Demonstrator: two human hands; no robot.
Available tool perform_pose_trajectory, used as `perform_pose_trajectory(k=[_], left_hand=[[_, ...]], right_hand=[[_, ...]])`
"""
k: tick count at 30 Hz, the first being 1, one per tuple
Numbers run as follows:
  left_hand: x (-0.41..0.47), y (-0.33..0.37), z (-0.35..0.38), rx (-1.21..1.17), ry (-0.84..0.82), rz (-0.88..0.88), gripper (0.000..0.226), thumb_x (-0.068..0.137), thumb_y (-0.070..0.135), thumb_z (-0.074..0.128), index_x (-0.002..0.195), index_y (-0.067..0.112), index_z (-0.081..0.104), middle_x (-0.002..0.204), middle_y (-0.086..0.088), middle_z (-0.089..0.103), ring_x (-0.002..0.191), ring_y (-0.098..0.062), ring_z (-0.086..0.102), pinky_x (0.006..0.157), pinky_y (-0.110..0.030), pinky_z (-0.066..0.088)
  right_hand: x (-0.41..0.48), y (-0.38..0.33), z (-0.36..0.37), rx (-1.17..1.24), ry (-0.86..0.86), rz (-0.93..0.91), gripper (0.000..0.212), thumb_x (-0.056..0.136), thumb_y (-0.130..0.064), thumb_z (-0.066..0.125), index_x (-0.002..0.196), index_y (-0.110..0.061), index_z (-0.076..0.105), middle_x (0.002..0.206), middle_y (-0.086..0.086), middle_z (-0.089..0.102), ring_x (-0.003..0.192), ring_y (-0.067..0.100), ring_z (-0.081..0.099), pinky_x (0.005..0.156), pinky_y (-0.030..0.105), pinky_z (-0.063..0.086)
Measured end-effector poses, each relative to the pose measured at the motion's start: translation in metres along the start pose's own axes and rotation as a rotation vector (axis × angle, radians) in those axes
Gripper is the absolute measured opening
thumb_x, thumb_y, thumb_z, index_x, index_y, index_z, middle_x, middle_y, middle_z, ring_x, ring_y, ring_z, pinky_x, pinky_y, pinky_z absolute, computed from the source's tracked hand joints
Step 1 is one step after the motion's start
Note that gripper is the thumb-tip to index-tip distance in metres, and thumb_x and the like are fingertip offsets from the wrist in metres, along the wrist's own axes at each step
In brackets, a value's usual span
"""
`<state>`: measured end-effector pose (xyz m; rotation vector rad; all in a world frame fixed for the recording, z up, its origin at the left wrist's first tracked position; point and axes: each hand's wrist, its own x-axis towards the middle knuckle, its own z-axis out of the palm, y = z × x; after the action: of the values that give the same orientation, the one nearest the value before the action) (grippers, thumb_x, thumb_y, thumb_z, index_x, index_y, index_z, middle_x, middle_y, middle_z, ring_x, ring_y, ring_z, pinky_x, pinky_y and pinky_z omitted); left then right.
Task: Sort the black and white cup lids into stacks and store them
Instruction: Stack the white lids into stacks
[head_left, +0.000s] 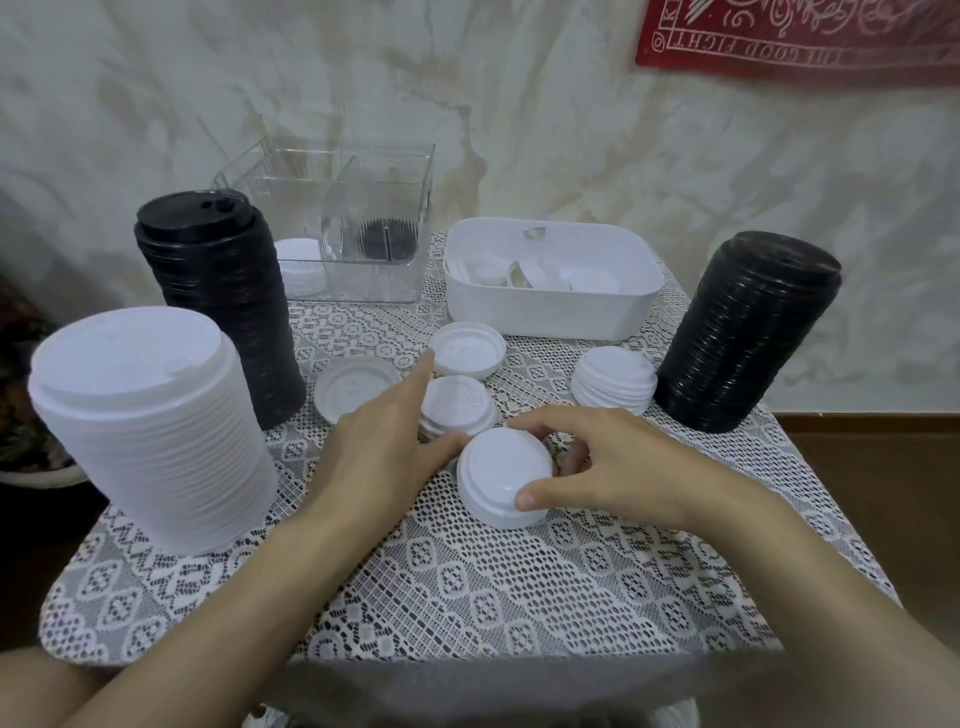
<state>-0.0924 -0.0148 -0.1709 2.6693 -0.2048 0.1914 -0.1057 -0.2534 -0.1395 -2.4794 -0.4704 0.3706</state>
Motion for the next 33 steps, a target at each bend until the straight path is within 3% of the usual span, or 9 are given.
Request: perform_pose_trajectory(k=[4, 7, 9, 13, 16, 19, 24, 27, 33], left_hand=[[-0.007, 0.0, -0.003, -0.232, 0.062, -0.009, 0.089, 0.088, 0.055, 0.072, 0.161, 0.036, 0.027, 0.148, 0.01, 0.058, 0.112, -0.024, 0.066, 0.095, -0.04, 0.05], [-0.014, 0.002, -0.005, -0.464, 0.104, -0.041, 0.079, 0.083, 0.051, 0.077, 0.154, 0.036, 0.045, 0.119, 0.002, 0.068, 0.077, -0.002, 0.061, 0.067, -0.02, 0.044], [-0.018, 0.003, -0.005, -0.526, 0.104, 0.0, 0.08, 0.075, 0.061, 0.074, 0.149, 0.039, 0.052, 0.097, 0.007, 0.065, 0.062, -0.002, 0.049, 0.057, -0.015, 0.037], [-0.026, 0.007, -0.004, -0.504, 0.009, 0.14, 0.075, 0.075, 0.066, 0.07, 0.145, 0.042, 0.054, 0.131, 0.031, 0.052, 0.079, -0.004, 0.058, 0.073, -0.016, 0.05], [-0.031, 0.011, 0.001, -0.385, -0.026, 0.199, 0.073, 0.081, 0.064, 0.071, 0.148, 0.042, 0.051, 0.138, 0.035, 0.044, 0.106, 0.007, 0.052, 0.089, -0.015, 0.043], [-0.032, 0.01, 0.003, -0.275, -0.042, 0.245, 0.08, 0.08, 0.076, 0.061, 0.151, 0.041, 0.046, 0.144, 0.031, 0.039, 0.126, 0.006, 0.044, 0.1, -0.024, 0.042], [-0.033, 0.009, 0.005, -0.186, -0.133, 0.264, 0.088, 0.079, 0.08, 0.055, 0.156, 0.044, 0.034, 0.146, 0.032, 0.032, 0.131, 0.003, 0.04, 0.107, -0.037, 0.046], [-0.031, 0.006, 0.005, -0.222, -0.144, 0.252, 0.093, 0.077, 0.083, 0.056, 0.157, 0.039, 0.036, 0.147, 0.032, 0.035, 0.134, 0.004, 0.039, 0.112, -0.035, 0.042], [-0.031, 0.009, -0.001, -0.212, -0.147, 0.233, 0.086, 0.077, 0.066, 0.072, 0.154, 0.04, 0.041, 0.135, 0.026, 0.053, 0.123, -0.001, 0.047, 0.099, -0.028, 0.039]], right_hand=[[0.0, -0.001, -0.001, 0.011, -0.022, -0.011, 0.061, 0.08, -0.049, 0.083, 0.135, -0.051, 0.056, 0.077, -0.058, 0.048, 0.074, -0.015, 0.056, 0.062, 0.007, 0.038], [0.0, 0.0, -0.001, 0.034, -0.041, -0.01, 0.07, 0.076, -0.05, 0.087, 0.137, -0.049, 0.053, 0.075, -0.056, 0.05, 0.075, -0.014, 0.058, 0.066, 0.013, 0.038], [0.0, 0.002, 0.0, 0.048, -0.056, -0.012, 0.075, 0.075, -0.049, 0.088, 0.139, -0.05, 0.05, 0.074, -0.054, 0.052, 0.075, -0.013, 0.06, 0.065, 0.012, 0.038], [-0.002, 0.004, -0.005, 0.158, -0.064, -0.013, 0.059, 0.087, -0.029, 0.081, 0.136, -0.045, 0.053, 0.089, -0.046, 0.061, 0.079, -0.009, 0.063, 0.068, 0.011, 0.044], [-0.006, 0.005, -0.012, 0.3, -0.073, 0.007, 0.06, 0.096, -0.011, 0.065, 0.145, -0.041, 0.048, 0.106, -0.031, 0.067, 0.075, -0.006, 0.065, 0.068, 0.012, 0.049], [-0.008, 0.007, -0.015, 0.375, -0.093, 0.033, 0.068, 0.09, -0.023, 0.068, 0.148, -0.044, 0.041, 0.139, -0.017, 0.056, 0.093, 0.001, 0.071, 0.082, 0.024, 0.057], [-0.005, 0.006, -0.011, 0.257, -0.077, 0.0, 0.065, 0.09, -0.042, 0.076, 0.147, -0.047, 0.046, 0.132, -0.027, 0.057, 0.097, -0.007, 0.067, 0.078, 0.009, 0.049], [-0.003, 0.008, -0.006, 0.269, -0.059, -0.018, 0.063, 0.087, -0.037, 0.08, 0.143, -0.045, 0.052, 0.125, -0.027, 0.06, 0.091, -0.01, 0.064, 0.073, 0.006, 0.047], [0.0, 0.012, -0.001, 0.223, -0.028, -0.022, 0.058, 0.084, -0.04, 0.083, 0.135, -0.051, 0.057, 0.12, -0.028, 0.064, 0.087, 0.0, 0.065, 0.079, 0.021, 0.055]])
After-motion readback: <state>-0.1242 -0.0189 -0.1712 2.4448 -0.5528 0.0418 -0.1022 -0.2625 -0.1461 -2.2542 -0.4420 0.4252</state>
